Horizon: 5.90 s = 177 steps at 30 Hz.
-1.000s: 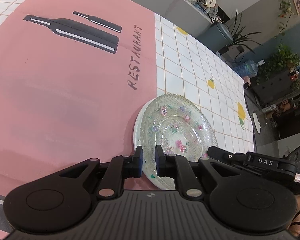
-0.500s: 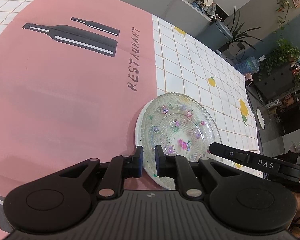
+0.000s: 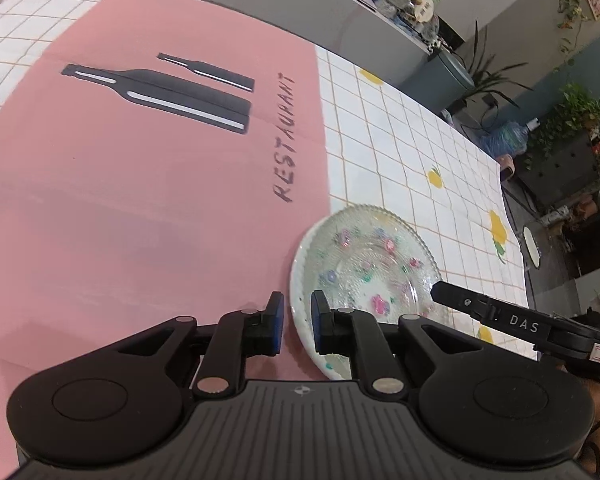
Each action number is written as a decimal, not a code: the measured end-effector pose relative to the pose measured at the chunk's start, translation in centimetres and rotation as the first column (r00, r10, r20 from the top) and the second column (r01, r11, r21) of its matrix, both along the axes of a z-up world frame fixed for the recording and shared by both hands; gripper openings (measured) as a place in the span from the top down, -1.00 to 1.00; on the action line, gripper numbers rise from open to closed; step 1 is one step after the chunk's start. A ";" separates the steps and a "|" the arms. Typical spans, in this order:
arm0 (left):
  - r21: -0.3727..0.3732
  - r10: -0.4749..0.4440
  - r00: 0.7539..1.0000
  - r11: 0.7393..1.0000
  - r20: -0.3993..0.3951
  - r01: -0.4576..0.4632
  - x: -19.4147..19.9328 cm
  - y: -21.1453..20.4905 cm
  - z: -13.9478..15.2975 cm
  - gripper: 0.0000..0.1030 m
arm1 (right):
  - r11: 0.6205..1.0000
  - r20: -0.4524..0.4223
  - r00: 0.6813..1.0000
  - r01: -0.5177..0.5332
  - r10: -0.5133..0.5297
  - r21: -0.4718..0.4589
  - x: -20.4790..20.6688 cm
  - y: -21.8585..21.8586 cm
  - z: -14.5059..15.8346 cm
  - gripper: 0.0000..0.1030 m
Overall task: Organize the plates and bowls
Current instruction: 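Lower the clear flowered plate onto the embossed glass plate, then open both grippers and withdraw them from the plate stack, then move both grippers to the steel bowl stack and grasp its rim, then lift the steel bowl stack with both grippers and carry it to the plates, then lower the steel bowl stack onto the clear flowered plate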
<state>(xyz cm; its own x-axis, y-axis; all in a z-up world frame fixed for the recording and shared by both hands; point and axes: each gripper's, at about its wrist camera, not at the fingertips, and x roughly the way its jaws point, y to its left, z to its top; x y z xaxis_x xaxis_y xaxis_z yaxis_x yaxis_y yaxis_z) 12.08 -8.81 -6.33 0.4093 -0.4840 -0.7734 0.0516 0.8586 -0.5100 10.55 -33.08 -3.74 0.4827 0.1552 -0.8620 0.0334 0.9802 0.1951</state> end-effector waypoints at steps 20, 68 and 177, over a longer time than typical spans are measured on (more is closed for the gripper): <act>0.052 -0.061 0.998 0.997 -0.024 0.062 1.2 -1.9 -0.6 0.39 | 0.994 -0.080 0.997 0.009 0.000 0.113 1.3 0.4 -1.4 0.27; 0.357 -0.223 0.958 0.922 0.180 0.148 -13.1 -3.4 6.8 -0.57 | 0.996 0.143 0.986 0.087 -0.086 0.002 -16.0 4.5 6.9 -0.93; 0.223 -0.198 0.972 0.960 0.128 0.166 -6.9 -6.5 9.2 -0.30 | 0.944 -0.118 0.970 0.236 -0.213 0.230 -8.8 2.5 8.8 0.15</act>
